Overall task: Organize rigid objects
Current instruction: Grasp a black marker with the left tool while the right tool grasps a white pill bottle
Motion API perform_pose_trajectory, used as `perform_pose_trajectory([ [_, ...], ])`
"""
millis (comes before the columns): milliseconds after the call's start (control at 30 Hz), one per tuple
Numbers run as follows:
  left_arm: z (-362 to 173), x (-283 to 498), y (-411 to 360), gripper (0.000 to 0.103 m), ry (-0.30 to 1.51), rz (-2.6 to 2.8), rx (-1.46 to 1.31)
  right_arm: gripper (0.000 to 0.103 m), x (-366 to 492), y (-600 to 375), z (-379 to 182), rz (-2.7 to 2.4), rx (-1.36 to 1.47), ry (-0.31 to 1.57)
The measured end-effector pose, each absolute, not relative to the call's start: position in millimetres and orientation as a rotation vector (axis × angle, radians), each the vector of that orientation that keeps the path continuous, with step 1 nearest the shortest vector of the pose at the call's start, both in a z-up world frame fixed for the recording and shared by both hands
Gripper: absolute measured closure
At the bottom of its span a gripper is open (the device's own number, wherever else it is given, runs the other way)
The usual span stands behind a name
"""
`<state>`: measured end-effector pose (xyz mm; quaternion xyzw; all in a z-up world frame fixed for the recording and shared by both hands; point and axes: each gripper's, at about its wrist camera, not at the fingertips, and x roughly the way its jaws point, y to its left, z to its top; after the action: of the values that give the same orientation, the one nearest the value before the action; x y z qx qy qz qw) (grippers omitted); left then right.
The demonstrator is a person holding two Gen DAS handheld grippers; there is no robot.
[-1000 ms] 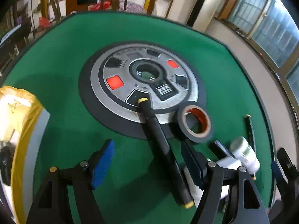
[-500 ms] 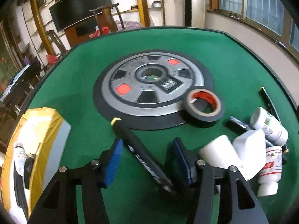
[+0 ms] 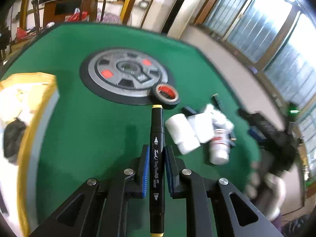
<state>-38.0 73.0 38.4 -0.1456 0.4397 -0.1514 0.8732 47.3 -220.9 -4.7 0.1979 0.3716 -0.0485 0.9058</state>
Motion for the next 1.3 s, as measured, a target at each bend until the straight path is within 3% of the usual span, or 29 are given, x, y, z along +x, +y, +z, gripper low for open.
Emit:
perform_pose_trajectory([
  [400,94,-119,168,0.088,0.731,-0.295,-0.408,0.002,19,-204,24,0.006,0.408,0.650],
  [567,95,-131,209,0.088,0.692,-0.212,-0.412,0.002,17,-131,47,0.324,0.279,0.738],
  [633,89,-135,228,0.088,0.683,-0.187,-0.442,0.010,27,-101,45,0.421,0.228,0.801],
  [700,83,-141,242,0.088,0.680,-0.169,-0.464,0.029,40,-73,37,0.474,0.172,0.880],
  [767,78,-145,255,0.088,0.680,-0.149,-0.475,0.037,53,-52,24,0.465,0.094,0.952],
  [967,60,-150,291,0.088,0.693,-0.104,-0.502,0.041,62,-29,-5,0.343,-0.057,1.027],
  [1033,56,-150,298,0.088,0.708,-0.092,-0.506,0.055,62,-27,-10,0.315,-0.099,1.034],
  [1067,53,-149,300,0.088,0.720,-0.081,-0.505,0.069,63,-25,-15,0.298,-0.111,1.051],
  [1300,35,-140,306,0.088,0.825,0.004,-0.455,0.070,46,-45,4,0.338,0.057,1.012],
])
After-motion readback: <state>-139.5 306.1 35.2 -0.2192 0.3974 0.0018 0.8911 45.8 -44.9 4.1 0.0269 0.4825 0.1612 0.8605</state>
